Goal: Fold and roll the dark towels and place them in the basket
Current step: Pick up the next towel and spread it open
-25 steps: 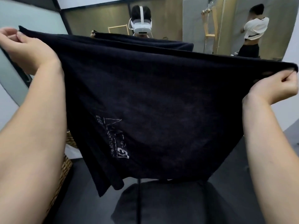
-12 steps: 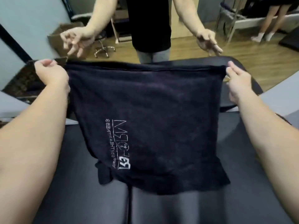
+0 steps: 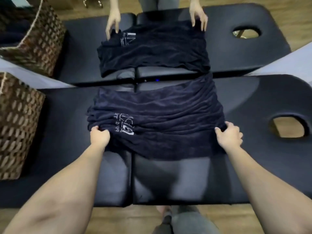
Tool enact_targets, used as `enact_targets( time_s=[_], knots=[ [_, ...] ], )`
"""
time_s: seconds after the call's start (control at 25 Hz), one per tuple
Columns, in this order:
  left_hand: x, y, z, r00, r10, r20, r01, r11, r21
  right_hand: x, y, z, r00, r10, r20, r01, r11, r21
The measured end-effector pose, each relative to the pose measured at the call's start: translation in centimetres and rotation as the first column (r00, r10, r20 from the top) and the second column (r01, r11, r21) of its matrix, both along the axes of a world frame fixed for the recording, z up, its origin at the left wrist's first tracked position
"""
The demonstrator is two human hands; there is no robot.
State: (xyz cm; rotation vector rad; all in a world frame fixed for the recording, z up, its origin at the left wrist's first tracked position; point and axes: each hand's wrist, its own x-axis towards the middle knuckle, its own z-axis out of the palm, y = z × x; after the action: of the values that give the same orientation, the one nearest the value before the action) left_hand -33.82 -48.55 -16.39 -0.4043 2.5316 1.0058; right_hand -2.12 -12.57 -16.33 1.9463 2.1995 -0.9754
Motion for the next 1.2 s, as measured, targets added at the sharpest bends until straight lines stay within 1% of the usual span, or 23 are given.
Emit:
enact_targets(
  time_s=[0.04,0.08,0.12,0.16,0.2,0.24,0.32,0.4,0.44,0.48,0.56,0.6,0.64,0.72,0.76,0.8,0.88,0.96,1.0,1.08,1.12,1.2],
  knots=[
    [1.4,-0.8,-0.6,0.998,0.062,0.027,-0.061,0.997,-0.055,1.3,-1.0,-0.8,0.994,-0.031,0.109,0.031,0.999,0.007],
    [2.3,-1.4,-1.3,0.996,0.087,0.036,-0.083,0.989,-0.119,2.5,-2.0,-1.3,0.985,-0.060,0.160,0.058,0.998,0.019],
    [3.1,-1.6,-1.5,0.997,0.067,0.038,-0.060,0.986,-0.158,3.2,-2.8,-1.6,0.983,-0.079,0.163,0.071,0.996,0.053],
    [3.5,-1.7,-1.8,0.999,0.021,0.025,-0.017,0.987,-0.161,3.8,-3.4,-2.1,0.986,-0.084,0.144,0.072,0.993,0.091],
    [3.8,-1.5,-1.6,1.000,0.009,0.023,-0.006,0.992,-0.128,4.1,-3.6,-2.6,0.990,-0.090,0.107,0.078,0.990,0.116],
    [3.6,-1.4,-2.1,0.999,0.032,0.012,-0.031,0.998,-0.052,4.0,-3.6,-3.1,0.992,-0.112,0.054,0.105,0.988,0.116],
    [3.7,-1.0,-1.9,0.987,0.152,0.056,-0.159,0.977,0.143,3.7,-3.5,-3.4,0.963,-0.254,-0.086,0.258,0.965,0.048],
    [3.7,-1.5,-1.5,0.951,0.290,0.111,-0.310,0.896,0.319,3.7,-3.6,-3.0,0.883,-0.418,-0.211,0.416,0.908,-0.057],
    [3.7,-1.8,-1.1,0.930,0.343,0.129,-0.366,0.851,0.377,3.8,-3.8,-2.6,0.847,-0.462,-0.263,0.459,0.885,-0.079],
    [3.9,-2.3,-0.6,0.906,0.397,0.147,-0.420,0.796,0.436,3.9,-4.0,-2.0,0.818,-0.479,-0.318,0.481,0.873,-0.078],
    [4.0,-3.6,0.1,0.849,0.498,0.175,-0.510,0.688,0.517,4.6,-4.1,-1.1,0.787,-0.450,-0.422,0.489,0.872,-0.015],
    [4.2,-4.2,0.5,0.831,0.526,0.182,-0.528,0.643,0.555,4.9,-4.2,-0.5,0.779,-0.417,-0.467,0.481,0.877,0.019],
    [4.4,-4.9,1.0,0.819,0.545,0.180,-0.538,0.619,0.573,5.1,-4.2,0.0,0.769,-0.393,-0.504,0.477,0.878,0.044],
    [5.5,-6.2,1.8,0.800,0.578,0.163,-0.558,0.614,0.558,5.7,-4.5,0.6,0.757,-0.385,-0.529,0.489,0.870,0.066],
    [6.1,-6.9,1.9,0.790,0.594,0.152,-0.569,0.620,0.541,6.1,-4.7,0.6,0.771,-0.386,-0.507,0.481,0.874,0.066],
    [6.9,-7.8,1.8,0.783,0.605,0.143,-0.580,0.630,0.516,6.8,-4.8,0.5,0.806,-0.386,-0.449,0.451,0.892,0.042],
    [8.8,-10.1,1.4,0.781,0.608,0.141,-0.604,0.677,0.422,8.8,-5.5,0.1,0.909,-0.325,-0.261,0.326,0.944,-0.040],
    [10.9,-12.3,0.9,0.787,0.589,0.187,-0.616,0.724,0.312,11.1,-6.5,-0.6,0.962,-0.245,-0.124,0.224,0.961,-0.159],
    [11.8,-13.1,0.7,0.782,0.584,0.218,-0.623,0.736,0.265,12.2,-7.2,-0.6,0.967,-0.223,-0.121,0.193,0.957,-0.217],
    [13.5,-14.1,0.5,0.774,0.578,0.260,-0.630,0.746,0.217,14.0,-8.5,-0.5,0.958,-0.240,-0.155,0.190,0.941,-0.279],
    [14.2,-14.4,0.4,0.786,0.562,0.257,-0.615,0.757,0.223,14.7,-9.0,-0.4,0.940,-0.278,-0.196,0.212,0.929,-0.302],
    [15.7,-15.2,0.1,0.824,0.528,0.207,-0.566,0.784,0.255,15.9,-9.8,0.1,0.887,-0.365,-0.283,0.261,0.902,-0.344]
  ],
)
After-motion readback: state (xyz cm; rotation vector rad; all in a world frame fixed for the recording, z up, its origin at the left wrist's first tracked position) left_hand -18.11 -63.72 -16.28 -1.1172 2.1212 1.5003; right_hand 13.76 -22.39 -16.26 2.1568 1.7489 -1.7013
